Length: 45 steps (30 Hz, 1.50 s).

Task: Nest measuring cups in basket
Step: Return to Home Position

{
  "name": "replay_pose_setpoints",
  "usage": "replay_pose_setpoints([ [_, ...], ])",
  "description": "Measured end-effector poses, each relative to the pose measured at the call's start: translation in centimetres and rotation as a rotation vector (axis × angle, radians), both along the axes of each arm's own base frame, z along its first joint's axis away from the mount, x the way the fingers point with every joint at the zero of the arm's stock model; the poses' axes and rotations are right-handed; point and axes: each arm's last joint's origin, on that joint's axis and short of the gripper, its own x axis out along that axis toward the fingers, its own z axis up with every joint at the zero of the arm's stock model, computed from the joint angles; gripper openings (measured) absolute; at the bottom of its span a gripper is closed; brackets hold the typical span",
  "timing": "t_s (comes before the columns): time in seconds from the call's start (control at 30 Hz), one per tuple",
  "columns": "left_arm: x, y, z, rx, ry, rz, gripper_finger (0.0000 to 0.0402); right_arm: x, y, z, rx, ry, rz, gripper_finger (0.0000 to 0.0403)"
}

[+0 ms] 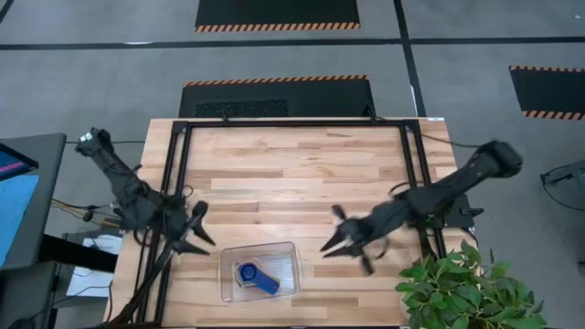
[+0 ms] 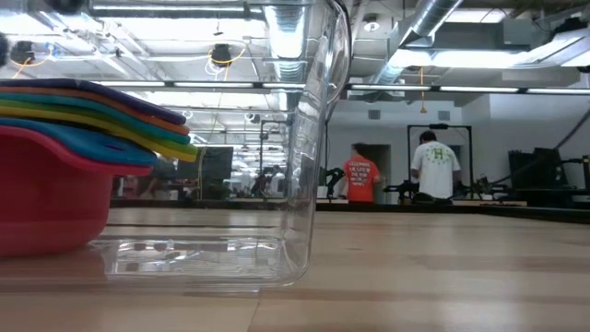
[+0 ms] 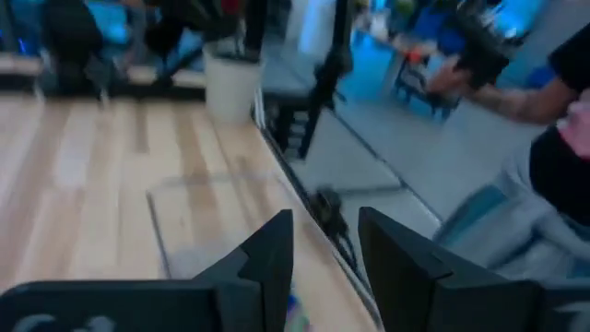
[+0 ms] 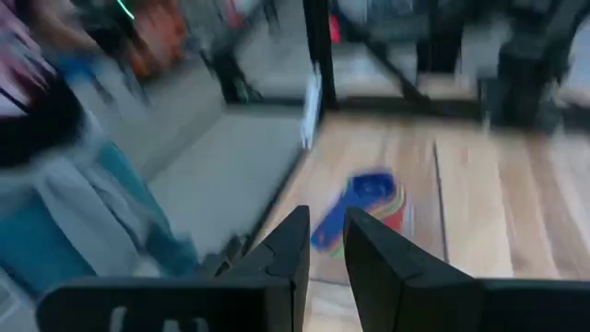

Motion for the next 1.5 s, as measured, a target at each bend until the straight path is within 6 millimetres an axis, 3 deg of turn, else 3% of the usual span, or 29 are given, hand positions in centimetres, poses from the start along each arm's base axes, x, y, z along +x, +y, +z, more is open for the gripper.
replay_pose_setpoints([
  [0.1,0.0,2.0,-1.5,-0.009,-0.062,0.04,0.0116,-4.2,-2.5,-2.4,0.086,-0.168,0.015,0.0093],
  [0.2,-0.2,3.8,-3.0,-0.024,-0.077,0.122,0.0116,-7.8,-4.8,-5.0,0.142,-0.221,-0.004,0.0093],
  [0.3,-0.3,5.2,-4.7,-0.03,-0.086,0.198,0.0116,-10.8,-6.7,-6.3,0.164,-0.276,-0.036,0.0093],
  [0.57,-0.3,7.3,-8.3,-0.119,-0.165,0.276,0.0116,-15.6,-9.8,-8.5,0.163,-0.318,-0.113,0.0093],
  [0.83,-0.1,8.9,-11.2,-0.124,-0.132,0.45,0.0116,-18.7,-11.5,-9.3,0.127,-0.302,-0.208,0.0093],
  [0.97,-0.1,9.2,-11.2,-0.083,-0.155,0.499,0.0116,-20.0,-11.9,-9.4,0.089,-0.347,-0.216,0.0093],
  [1.3,-0.1,9.4,-10.9,-0.077,-0.187,0.558,0.0116,-19.3,-12.1,-11.2,0.05,-0.303,-0.263,0.0093],
  [1.43,-0.2,9.5,-10.5,-0.081,-0.227,0.558,0.0116,-18.4,-12.1,-13.9,0.073,-0.272,-0.333,0.0093],
  [1.5,-0.2,9.5,-10.5,-0.078,-0.23,0.559,0.0116,-18.1,-12.0,-14.0,0.09,-0.348,-0.324,0.0093],
])
